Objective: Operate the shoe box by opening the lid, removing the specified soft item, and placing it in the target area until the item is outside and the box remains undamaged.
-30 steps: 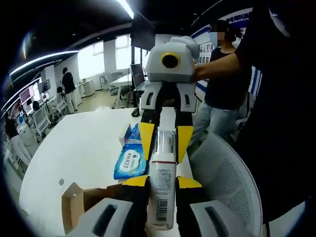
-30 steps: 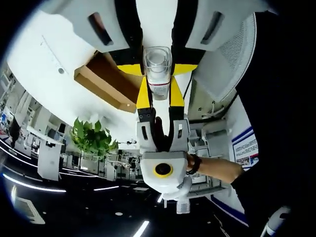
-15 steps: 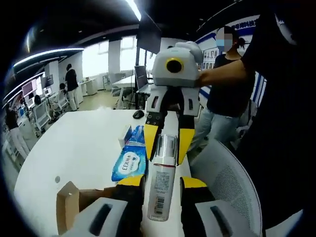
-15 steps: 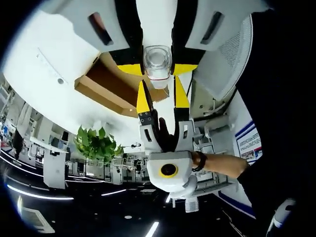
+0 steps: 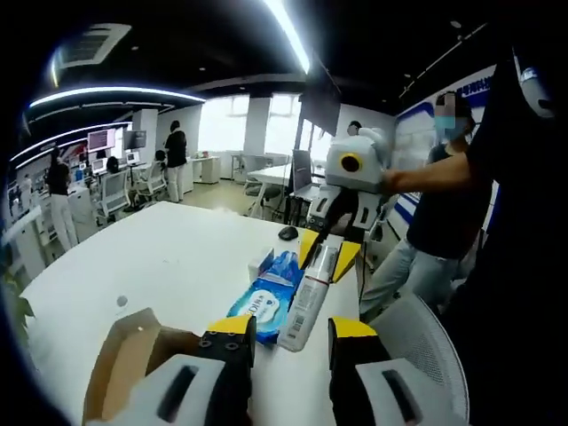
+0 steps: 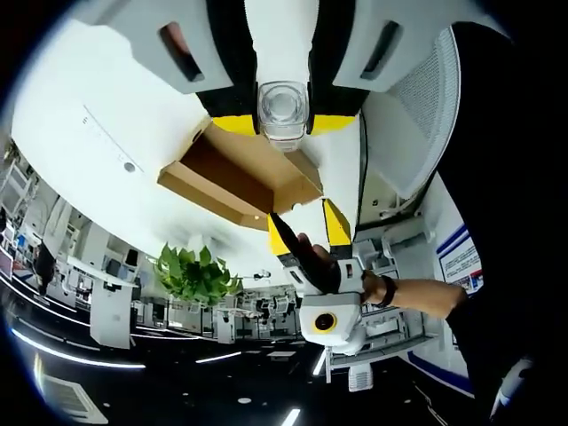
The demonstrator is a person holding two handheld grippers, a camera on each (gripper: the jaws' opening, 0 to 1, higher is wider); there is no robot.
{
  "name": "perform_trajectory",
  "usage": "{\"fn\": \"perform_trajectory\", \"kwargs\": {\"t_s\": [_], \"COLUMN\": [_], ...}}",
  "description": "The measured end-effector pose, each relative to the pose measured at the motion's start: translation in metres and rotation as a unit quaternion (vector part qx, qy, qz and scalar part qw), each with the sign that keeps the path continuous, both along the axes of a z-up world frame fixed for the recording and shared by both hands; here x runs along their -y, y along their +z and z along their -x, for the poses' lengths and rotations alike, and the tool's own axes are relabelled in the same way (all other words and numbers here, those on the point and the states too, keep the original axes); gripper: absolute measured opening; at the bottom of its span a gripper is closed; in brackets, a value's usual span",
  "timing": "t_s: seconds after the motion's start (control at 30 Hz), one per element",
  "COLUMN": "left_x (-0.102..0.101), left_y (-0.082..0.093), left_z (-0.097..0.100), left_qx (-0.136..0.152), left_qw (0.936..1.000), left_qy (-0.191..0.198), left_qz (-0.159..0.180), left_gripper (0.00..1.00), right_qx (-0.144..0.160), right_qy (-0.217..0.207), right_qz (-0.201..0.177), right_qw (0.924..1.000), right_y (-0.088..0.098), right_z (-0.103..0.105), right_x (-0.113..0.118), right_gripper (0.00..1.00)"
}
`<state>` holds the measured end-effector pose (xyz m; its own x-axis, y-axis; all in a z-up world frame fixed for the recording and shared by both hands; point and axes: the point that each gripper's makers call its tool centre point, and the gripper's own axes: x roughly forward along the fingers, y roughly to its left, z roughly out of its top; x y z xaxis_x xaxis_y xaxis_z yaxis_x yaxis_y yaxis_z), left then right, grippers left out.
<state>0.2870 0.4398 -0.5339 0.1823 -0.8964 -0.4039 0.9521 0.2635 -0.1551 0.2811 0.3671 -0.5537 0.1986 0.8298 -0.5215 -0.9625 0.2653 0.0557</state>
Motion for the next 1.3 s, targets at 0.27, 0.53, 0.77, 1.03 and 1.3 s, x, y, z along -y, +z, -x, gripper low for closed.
{"fn": "perform_trajectory", "kwargs": {"t_s": [0.27,0.53,0.77,1.03,1.3], "left_x": [-0.013,-0.019,-0.025,-0.042,-0.061], "left_y": [-0.02,-0.043,-0.053,-0.059,-0.061], "left_z": [0.012,0.028,0.044,0.057,0.064], "left_qx": [-0.016,-0.031,-0.053,-0.064,-0.069], "left_qw": [0.9992,0.9952,0.991,0.9853,0.9783], "left_qy": [0.037,0.092,0.123,0.158,0.195], "left_qz": [-0.007,-0.006,0.007,0.008,0.009], "left_gripper": [0.31,0.4,0.39,0.38,0.37], "right_qx": [0.004,0.014,0.031,0.027,0.02], "right_qy": [0.015,0.026,0.038,0.049,0.054], "right_qz": [0.083,0.153,0.219,0.271,0.315], "right_qw": [0.9964,0.9879,0.9745,0.961,0.9473], "right_y": [-0.022,-0.03,-0.039,-0.056,-0.079], "right_z": [-0.009,-0.039,-0.071,-0.104,-0.136], "right_x": [0.037,0.077,0.107,0.126,0.137], "right_gripper": [0.18,0.18,0.18,0.18,0.18]}}
